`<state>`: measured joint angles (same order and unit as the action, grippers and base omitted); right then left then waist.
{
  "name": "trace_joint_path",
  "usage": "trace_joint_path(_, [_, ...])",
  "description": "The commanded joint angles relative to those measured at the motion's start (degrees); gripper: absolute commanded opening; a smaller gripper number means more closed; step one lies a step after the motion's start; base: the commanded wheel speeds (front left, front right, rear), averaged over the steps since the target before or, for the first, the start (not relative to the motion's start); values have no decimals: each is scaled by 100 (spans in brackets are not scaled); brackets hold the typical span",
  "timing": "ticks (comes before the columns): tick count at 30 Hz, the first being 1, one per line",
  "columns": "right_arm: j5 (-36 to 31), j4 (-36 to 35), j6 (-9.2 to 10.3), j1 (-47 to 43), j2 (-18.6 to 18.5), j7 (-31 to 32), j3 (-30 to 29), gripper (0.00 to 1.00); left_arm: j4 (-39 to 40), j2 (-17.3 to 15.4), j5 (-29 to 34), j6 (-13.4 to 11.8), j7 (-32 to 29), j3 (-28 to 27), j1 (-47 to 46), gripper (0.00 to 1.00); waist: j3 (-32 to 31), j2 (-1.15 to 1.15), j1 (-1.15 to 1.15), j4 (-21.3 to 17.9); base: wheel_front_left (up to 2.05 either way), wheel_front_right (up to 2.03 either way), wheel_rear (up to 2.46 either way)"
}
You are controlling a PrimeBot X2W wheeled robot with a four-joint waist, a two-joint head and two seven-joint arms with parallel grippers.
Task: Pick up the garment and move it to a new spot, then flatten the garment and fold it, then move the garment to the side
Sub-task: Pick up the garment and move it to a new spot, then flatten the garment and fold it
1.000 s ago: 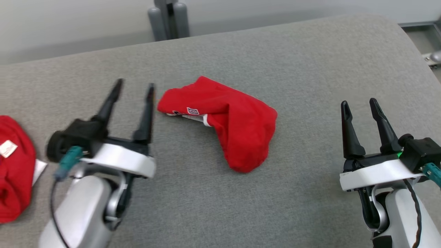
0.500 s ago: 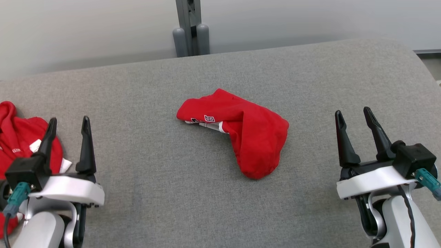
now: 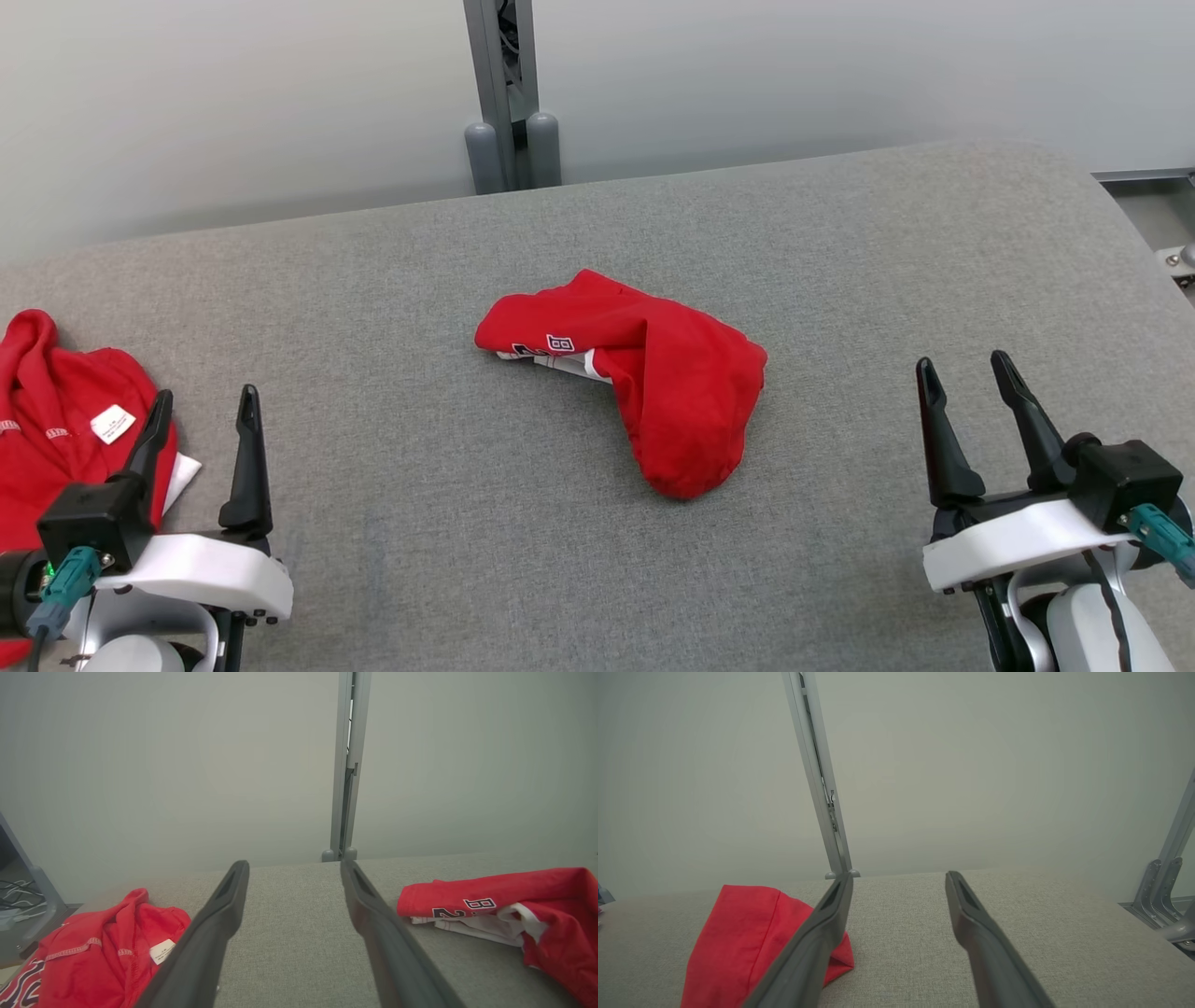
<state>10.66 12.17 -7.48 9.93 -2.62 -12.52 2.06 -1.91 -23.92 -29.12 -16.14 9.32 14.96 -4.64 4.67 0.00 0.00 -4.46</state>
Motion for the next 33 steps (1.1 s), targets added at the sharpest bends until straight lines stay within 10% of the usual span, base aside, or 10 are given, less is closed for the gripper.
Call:
trace_joint_path(1, [27,-29,-3,-40,-43,24,-29,100,33,-14,-37,-17,-7,-6,67,100,-6,0,0,2,0,0,0])
trace_joint_path(33, [12,-148,-3,10,-41,115,42,100,108,17,-97,-86,-39,114,-74,100,87,0,0,113,0,0,0])
